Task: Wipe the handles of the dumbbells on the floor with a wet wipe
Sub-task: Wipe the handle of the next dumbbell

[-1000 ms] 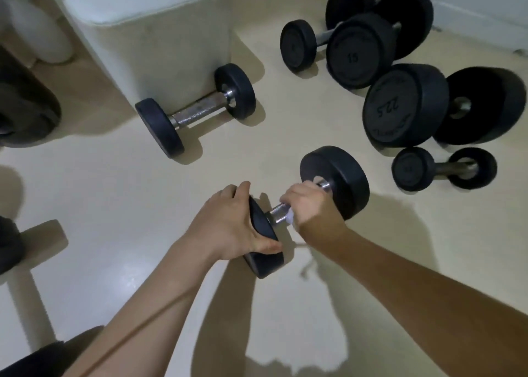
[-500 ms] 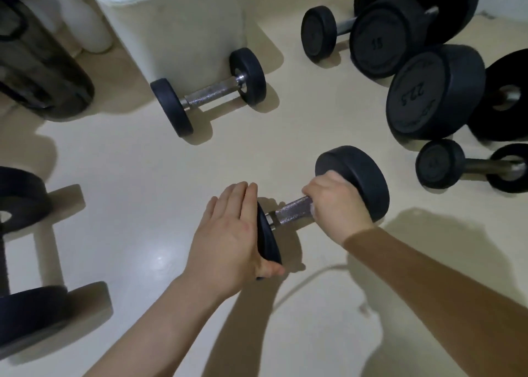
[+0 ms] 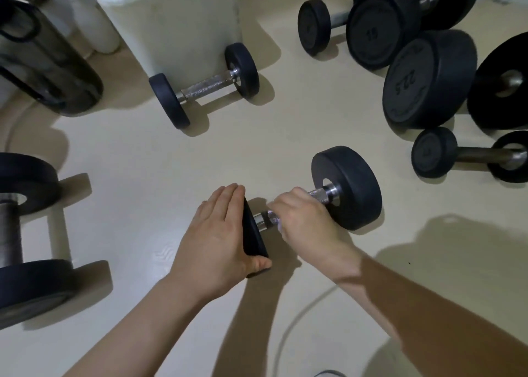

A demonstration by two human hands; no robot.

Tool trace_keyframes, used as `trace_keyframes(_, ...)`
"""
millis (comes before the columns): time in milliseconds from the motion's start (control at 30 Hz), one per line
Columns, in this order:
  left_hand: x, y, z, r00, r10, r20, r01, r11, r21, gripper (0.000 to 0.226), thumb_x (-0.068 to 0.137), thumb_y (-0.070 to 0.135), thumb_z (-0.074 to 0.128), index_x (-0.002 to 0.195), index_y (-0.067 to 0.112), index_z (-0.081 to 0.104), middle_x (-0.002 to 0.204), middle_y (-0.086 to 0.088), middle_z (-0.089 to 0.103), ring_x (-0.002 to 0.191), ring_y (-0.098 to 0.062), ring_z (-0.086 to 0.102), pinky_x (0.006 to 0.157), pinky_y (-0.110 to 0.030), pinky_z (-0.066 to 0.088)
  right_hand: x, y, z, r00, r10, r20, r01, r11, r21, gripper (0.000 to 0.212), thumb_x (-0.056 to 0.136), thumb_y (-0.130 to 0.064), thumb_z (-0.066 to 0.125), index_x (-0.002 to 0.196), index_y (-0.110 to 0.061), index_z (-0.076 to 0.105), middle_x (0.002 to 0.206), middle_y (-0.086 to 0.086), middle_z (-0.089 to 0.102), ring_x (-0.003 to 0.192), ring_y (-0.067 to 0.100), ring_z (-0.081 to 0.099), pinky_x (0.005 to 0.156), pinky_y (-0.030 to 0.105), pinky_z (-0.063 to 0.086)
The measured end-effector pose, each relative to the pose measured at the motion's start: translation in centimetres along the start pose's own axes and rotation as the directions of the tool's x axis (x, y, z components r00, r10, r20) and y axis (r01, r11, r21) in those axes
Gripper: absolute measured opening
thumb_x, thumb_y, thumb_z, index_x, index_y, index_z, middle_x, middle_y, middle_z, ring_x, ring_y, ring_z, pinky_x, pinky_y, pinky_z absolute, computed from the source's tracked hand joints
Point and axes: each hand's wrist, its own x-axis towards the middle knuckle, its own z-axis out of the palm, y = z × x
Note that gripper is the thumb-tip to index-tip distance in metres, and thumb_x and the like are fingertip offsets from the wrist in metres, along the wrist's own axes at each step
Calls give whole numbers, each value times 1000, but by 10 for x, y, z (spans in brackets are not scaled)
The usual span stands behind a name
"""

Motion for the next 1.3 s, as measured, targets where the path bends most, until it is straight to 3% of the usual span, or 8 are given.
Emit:
trace_keyframes(133, -9, 4, 1, 999, 40, -28, -39, 998, 57, 117, 57, 71, 68, 146, 6, 27, 151, -8, 31, 140, -26, 25, 116, -38, 23, -9, 21, -8, 980, 150, -128, -158, 986, -50, 25, 50, 9, 69, 67, -9, 66, 66, 5, 62, 64, 28, 54, 55, 32, 49)
trace_keyframes(333, -8, 2, -5, 999, -11, 32, 17, 986, -163, 115, 63, 60, 75, 150, 17, 14, 154, 5, 16, 140, -12, 11, 113, -21, 14, -23, -9, 1, 991, 6, -131, 6, 996, 89, 24, 69, 4, 47, 76, -9, 67, 73, 4, 63, 69, 26, 53, 63, 34, 46)
trace_keyframes(500, -17, 9, 8, 996, -41, 78, 47, 996, -80, 135, 49, 69, 77, 151, 14, 7, 156, -1, 11, 144, -16, 7, 118, -28, 13, -30, 7, -11, 955, 229, -188, -232, 973, 5, 32, 61, -3, 35, 67, -9, 66, 67, 7, 59, 65, 30, 52, 60, 36, 49)
trace_keyframes(700, -33, 18, 19, 998, 22, 52, -26, 997, 77, 132, 47, 74, 72, 146, 1, 24, 149, -15, 31, 139, -33, 26, 111, -47, 30, -41, 6, -14, 996, 70, -61, -73, 996, -46, 23, 62, -4, 43, 68, -11, 65, 67, 4, 60, 65, 26, 53, 58, 33, 46)
trace_keyframes(800, -37, 21, 17, 997, 44, 55, -47, 998, 45, 123, 62, 75, 62, 150, 6, 12, 157, -12, 14, 146, -28, 9, 117, -45, 20, -40, 9, -19, 969, 222, -108, -233, 966, -110, 24, 59, -6, 41, 63, -13, 64, 63, 3, 58, 63, 27, 52, 57, 32, 44)
trace_keyframes(900, -34, 22, 13, 997, 34, 74, -30, 998, -56, 119, 67, 69, 65, 152, 16, 0, 160, -2, -1, 146, -17, -8, 120, -35, 5, -41, -20, -6, 990, 110, -87, -114, 993, -40, 25, 57, -5, 41, 63, -13, 64, 64, 2, 60, 63, 25, 54, 61, 28, 36)
trace_keyframes(1167, -25, 14, 8, 994, 17, 108, -9, 998, -69, 128, 56, 71, 73, 152, 20, 6, 160, 3, 7, 146, -12, 0, 119, -34, 2, -41, 10, -24, 968, 251, -4, -240, 921, -306, 30, 41, 3, 74, 54, -15, 54, 53, 4, 55, 51, 26, 52, 52, 26, 42)
trace_keyframes(1300, -19, 13, 1, 985, 8, 171, -1, 999, -43, 125, 59, 75, 67, 152, 22, 3, 160, 4, 3, 146, -11, -3, 119, -35, 0, -67, 19, -12, 946, 238, -218, -268, 956, -122, 16, 65, 0, 57, 71, -11, 67, 72, 2, 67, 60, 25, 61, 65, 28, 48)
